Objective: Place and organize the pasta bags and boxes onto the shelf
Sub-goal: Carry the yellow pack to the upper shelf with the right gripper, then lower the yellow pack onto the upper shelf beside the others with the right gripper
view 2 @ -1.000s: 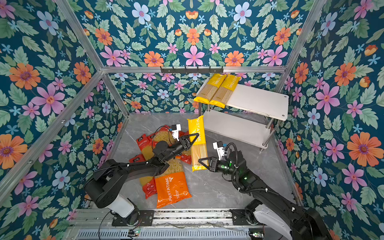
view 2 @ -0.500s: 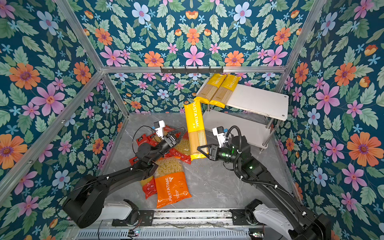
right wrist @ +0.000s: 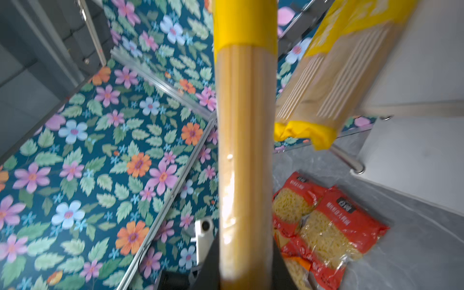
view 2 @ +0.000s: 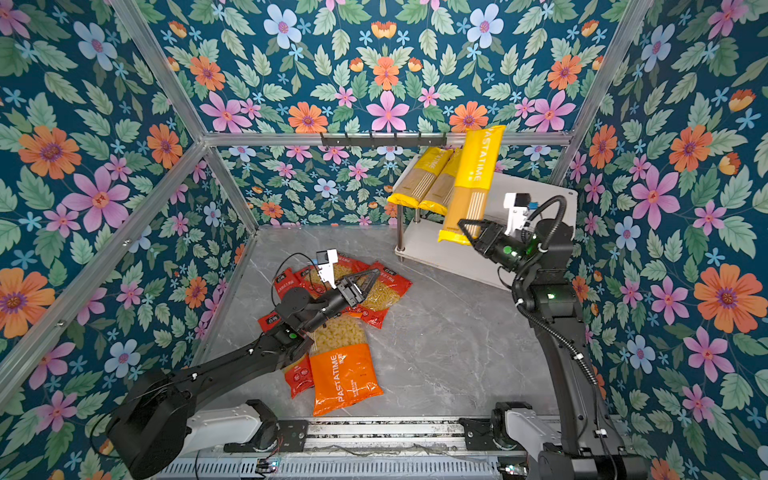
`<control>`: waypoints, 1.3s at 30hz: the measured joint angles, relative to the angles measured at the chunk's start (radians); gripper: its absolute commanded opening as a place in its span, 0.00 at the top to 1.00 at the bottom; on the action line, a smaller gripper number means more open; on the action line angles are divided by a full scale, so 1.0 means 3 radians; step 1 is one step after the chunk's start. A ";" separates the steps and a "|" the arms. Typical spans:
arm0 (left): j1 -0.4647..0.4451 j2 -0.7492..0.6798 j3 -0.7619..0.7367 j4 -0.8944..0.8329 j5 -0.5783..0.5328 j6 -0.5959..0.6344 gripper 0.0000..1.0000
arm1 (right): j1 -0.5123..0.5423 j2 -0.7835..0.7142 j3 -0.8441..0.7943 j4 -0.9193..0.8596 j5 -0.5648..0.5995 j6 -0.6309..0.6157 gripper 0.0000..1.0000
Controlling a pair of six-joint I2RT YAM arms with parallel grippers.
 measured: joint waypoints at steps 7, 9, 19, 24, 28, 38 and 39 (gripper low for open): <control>-0.0354 0.0412 0.0183 -0.0221 -0.0117 0.0304 0.27 | -0.0445 0.0579 0.0295 -0.0159 -0.0221 0.0451 1.00; -0.0397 0.0464 0.0184 -0.0221 -0.0121 0.0312 0.27 | -0.0465 0.0715 0.0357 -0.0170 -0.0237 0.0568 1.00; -0.0432 0.0502 0.0154 -0.0210 -0.0186 0.0364 0.27 | -0.0443 0.1275 0.0530 0.0065 -0.0268 0.1006 1.00; -0.0432 0.0521 0.0154 -0.0207 -0.0186 0.0364 0.27 | -0.0336 0.1489 0.0771 0.0028 -0.0231 0.1047 0.88; -0.0432 0.0562 0.0158 -0.0206 -0.0186 0.0364 0.27 | -0.0264 0.1583 0.0865 0.0011 -0.0249 0.1003 0.70; -0.0439 0.0603 0.0161 -0.0187 -0.0183 0.0362 0.28 | -0.0395 0.1352 0.0590 0.0111 -0.0370 0.0862 0.54; -0.0439 0.0613 0.0163 -0.0187 -0.0182 0.0362 0.28 | -0.0398 0.1333 0.0565 0.0120 -0.0374 0.0857 0.54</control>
